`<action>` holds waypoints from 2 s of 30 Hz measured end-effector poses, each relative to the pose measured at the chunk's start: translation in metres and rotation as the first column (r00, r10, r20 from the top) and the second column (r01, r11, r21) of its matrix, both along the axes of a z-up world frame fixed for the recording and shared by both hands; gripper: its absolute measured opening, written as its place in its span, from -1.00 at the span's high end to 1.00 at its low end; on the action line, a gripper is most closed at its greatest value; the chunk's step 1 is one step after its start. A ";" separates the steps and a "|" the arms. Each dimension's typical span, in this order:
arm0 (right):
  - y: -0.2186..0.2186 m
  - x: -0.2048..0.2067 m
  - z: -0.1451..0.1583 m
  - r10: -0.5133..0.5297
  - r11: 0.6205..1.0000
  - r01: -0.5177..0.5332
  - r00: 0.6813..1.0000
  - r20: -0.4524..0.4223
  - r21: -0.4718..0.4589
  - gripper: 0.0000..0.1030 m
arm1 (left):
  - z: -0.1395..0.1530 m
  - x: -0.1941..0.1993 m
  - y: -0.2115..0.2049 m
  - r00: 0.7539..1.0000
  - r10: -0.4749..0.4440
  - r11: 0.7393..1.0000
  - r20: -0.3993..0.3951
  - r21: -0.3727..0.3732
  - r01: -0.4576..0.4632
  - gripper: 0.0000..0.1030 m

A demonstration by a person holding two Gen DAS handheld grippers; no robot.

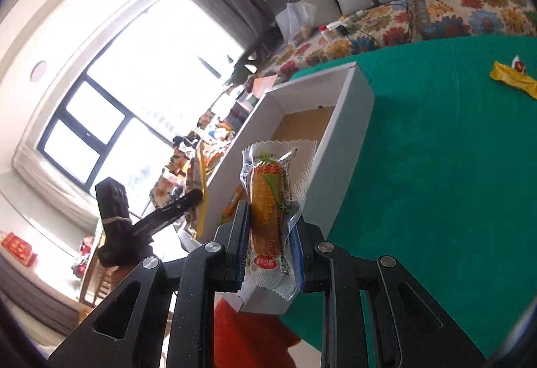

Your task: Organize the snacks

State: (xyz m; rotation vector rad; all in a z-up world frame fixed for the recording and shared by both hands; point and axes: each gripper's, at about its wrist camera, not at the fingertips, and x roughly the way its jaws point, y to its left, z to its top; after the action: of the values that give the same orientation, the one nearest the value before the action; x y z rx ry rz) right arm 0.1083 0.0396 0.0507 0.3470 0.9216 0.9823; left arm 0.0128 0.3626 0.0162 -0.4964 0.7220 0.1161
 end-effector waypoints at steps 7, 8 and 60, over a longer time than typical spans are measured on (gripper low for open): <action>0.099 -0.008 -0.033 0.101 0.985 -0.093 0.994 0.048 -0.148 0.54 | -0.031 -0.006 0.030 0.991 0.105 0.994 -0.084 0.022 -0.104 -0.08; 0.105 -0.008 -0.038 0.099 0.982 -0.087 0.993 0.059 -0.170 0.47 | -0.035 -0.007 0.032 0.990 0.107 0.994 -0.087 0.011 -0.106 -0.15; -0.363 0.042 -0.174 -0.571 0.530 0.628 0.761 0.308 -0.570 -0.74 | -0.153 0.175 -0.409 0.890 -0.385 0.833 -0.246 0.323 0.450 -1.00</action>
State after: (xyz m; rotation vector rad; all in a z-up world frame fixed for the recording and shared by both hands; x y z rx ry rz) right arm 0.1504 -0.3232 -0.1229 0.0069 0.9088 -0.0140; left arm 0.1878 -0.0459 -0.1368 0.0479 0.9393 -0.1201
